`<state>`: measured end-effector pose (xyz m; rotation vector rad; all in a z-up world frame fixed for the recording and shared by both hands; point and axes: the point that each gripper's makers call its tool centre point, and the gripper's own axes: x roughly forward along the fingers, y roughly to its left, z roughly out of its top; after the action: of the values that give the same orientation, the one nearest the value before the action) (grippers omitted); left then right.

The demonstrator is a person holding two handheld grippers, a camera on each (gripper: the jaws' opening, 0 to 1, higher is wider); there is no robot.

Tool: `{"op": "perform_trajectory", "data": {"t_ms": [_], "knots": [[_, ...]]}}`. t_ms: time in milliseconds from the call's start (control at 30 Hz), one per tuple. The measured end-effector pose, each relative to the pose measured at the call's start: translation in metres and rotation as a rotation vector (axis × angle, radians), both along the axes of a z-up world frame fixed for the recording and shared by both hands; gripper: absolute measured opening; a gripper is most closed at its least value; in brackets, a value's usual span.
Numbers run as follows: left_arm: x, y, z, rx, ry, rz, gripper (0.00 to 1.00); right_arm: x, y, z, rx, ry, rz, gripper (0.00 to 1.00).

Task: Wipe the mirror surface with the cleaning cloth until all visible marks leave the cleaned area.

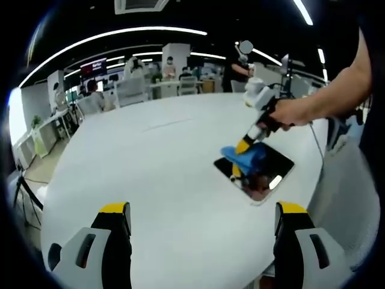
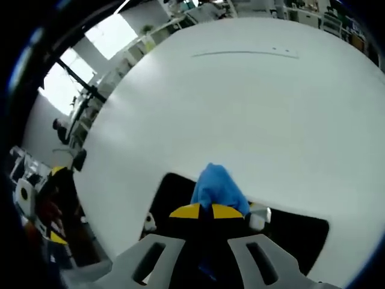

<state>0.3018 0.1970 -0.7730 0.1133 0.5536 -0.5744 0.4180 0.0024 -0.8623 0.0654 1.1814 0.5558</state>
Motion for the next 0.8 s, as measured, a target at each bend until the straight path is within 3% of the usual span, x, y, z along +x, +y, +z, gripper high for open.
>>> {"op": "perform_trajectory", "data": {"t_ms": [467,667,800], "knots": [[-0.021,-0.006,-0.004,-0.024,0.017,0.033,1.00,0.005,0.041,-0.002,0.020,0.008,0.042,0.00],[-0.029,-0.004,-0.016,-0.031,0.039,0.048,1.00,0.006,0.051,-0.003,0.025,0.017,0.056,0.00],[-0.028,-0.005,-0.015,-0.033,0.038,0.053,1.00,0.008,0.049,-0.005,0.081,0.057,0.000,0.00]]}}
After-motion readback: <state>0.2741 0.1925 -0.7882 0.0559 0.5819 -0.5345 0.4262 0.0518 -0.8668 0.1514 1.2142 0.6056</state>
